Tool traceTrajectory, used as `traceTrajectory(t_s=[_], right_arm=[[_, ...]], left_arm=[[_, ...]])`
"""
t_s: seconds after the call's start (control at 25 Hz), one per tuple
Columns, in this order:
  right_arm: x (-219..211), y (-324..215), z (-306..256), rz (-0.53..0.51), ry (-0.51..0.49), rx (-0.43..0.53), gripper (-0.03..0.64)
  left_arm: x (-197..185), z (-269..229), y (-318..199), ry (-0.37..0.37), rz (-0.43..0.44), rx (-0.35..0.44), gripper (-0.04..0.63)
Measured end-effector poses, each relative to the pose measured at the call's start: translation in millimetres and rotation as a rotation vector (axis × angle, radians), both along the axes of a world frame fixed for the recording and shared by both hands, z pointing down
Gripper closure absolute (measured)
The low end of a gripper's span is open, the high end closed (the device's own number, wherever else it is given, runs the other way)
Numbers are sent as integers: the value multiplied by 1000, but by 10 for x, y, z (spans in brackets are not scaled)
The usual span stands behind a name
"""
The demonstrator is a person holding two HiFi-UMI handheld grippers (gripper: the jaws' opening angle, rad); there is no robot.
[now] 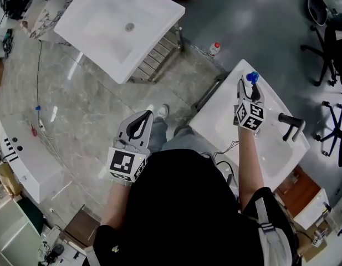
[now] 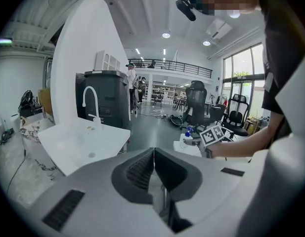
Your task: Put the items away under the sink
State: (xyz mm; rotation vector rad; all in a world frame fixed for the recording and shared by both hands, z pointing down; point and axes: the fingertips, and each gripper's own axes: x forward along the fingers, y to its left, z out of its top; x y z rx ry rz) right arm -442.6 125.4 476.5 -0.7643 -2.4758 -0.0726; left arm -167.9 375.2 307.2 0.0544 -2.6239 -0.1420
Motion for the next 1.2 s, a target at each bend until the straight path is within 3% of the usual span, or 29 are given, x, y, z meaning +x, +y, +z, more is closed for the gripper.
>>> traceTrajectory(t_s=[0.72, 1.2], right_arm=[[-39, 43, 53, -10, -23, 80, 408], [349, -68, -202, 60, -18, 67, 419]], left_arm=[[209, 8, 213, -14, -75, -1, 572], [116, -75, 318, -52, 31, 21, 572]])
